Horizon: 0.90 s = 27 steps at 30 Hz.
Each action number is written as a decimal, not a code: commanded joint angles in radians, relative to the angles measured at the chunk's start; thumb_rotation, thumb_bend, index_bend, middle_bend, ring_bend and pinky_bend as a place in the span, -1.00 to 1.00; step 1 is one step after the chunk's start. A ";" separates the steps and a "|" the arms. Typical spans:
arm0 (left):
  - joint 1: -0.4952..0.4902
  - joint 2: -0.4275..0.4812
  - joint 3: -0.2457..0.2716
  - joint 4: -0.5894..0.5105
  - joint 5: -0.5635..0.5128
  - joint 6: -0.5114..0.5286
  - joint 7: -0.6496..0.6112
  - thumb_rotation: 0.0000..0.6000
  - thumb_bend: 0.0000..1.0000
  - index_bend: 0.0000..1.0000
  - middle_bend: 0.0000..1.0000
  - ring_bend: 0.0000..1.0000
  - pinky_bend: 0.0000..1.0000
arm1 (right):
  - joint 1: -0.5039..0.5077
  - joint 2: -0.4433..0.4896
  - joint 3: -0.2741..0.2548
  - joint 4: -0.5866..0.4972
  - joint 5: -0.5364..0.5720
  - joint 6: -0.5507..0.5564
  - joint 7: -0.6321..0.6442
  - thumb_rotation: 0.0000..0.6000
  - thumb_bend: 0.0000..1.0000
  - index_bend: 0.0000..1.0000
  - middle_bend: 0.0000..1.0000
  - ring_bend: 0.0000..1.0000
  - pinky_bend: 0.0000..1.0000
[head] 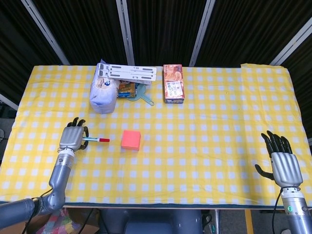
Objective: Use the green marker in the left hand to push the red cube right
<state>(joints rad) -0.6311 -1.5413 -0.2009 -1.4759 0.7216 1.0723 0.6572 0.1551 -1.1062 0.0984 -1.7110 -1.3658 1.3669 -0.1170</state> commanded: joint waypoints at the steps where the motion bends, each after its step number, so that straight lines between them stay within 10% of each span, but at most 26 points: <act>1: -0.005 -0.002 -0.001 -0.002 -0.013 -0.002 0.002 1.00 -0.01 0.16 -0.74 -0.97 -0.68 | 0.000 0.000 0.000 0.000 0.001 0.000 0.000 1.00 -0.39 -1.00 -1.00 -1.00 -1.00; 27: -0.206 -0.249 -0.047 0.098 -0.129 -0.021 0.156 1.00 -0.01 0.18 -0.73 -0.97 -0.68 | -0.001 0.008 0.000 0.004 -0.004 -0.003 0.027 1.00 -0.40 -1.00 -1.00 -1.00 -1.00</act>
<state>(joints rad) -0.8358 -1.7888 -0.2502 -1.3741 0.5948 1.0477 0.8106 0.1538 -1.0979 0.0982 -1.7067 -1.3699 1.3641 -0.0899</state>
